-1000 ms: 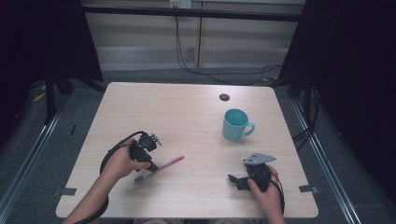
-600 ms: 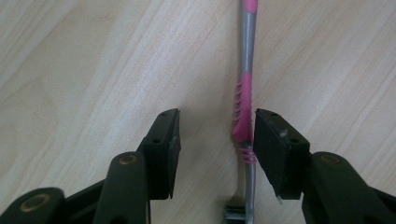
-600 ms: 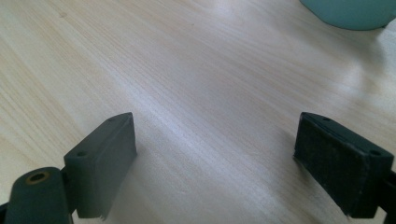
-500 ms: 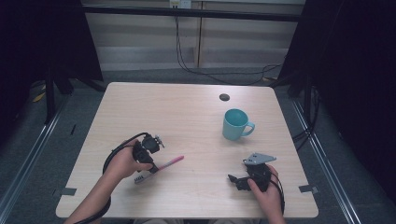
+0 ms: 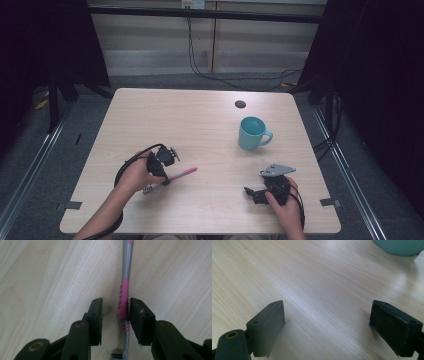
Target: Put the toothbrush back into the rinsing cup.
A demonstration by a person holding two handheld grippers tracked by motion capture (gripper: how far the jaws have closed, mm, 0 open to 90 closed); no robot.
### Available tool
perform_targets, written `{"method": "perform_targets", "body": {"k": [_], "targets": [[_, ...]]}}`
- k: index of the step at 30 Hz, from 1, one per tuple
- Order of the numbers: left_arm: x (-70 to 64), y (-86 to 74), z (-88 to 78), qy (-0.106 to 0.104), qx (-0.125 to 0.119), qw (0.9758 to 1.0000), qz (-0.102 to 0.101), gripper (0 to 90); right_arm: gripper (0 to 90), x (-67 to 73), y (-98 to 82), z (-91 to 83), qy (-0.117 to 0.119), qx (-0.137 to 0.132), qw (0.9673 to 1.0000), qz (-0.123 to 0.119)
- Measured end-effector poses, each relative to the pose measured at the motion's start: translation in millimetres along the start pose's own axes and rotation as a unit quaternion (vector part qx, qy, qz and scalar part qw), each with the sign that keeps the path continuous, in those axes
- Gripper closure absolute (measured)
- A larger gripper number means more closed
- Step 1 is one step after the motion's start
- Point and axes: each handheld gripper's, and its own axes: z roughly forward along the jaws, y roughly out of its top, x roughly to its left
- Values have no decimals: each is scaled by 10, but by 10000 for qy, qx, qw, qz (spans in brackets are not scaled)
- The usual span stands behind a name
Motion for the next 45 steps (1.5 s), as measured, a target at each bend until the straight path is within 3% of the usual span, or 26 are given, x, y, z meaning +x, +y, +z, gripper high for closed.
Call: {"method": "perform_targets", "body": {"k": [7, 13, 20, 27, 36, 45], "targets": [[-4, 13, 8, 45, 43, 10000, 78, 675, 121, 0, 0, 0, 1, 0, 10000, -1], [-37, 38, 6, 54, 132, 9998, 169, 797, 121, 0, 0, 0, 1, -1, 10000, -1], [-70, 68, 8, 74, 255, 9991, 328, 805, 121, 0, 0, 0, 2, -1, 10000, -2], [-67, 72, -8, -2, 202, 9994, 278, 806, 121, 0, 0, 0, 4, 2, 10000, -4], [-36, 87, -197, -8, 84, 9996, 259, 806, 121, -1, 0, 0, 7, 0, 10000, -6], [-51, 118, -257, -52, 88, 9994, 329, 806, 119, 0, 1, -1, 15, 7, 10000, -5]]}}
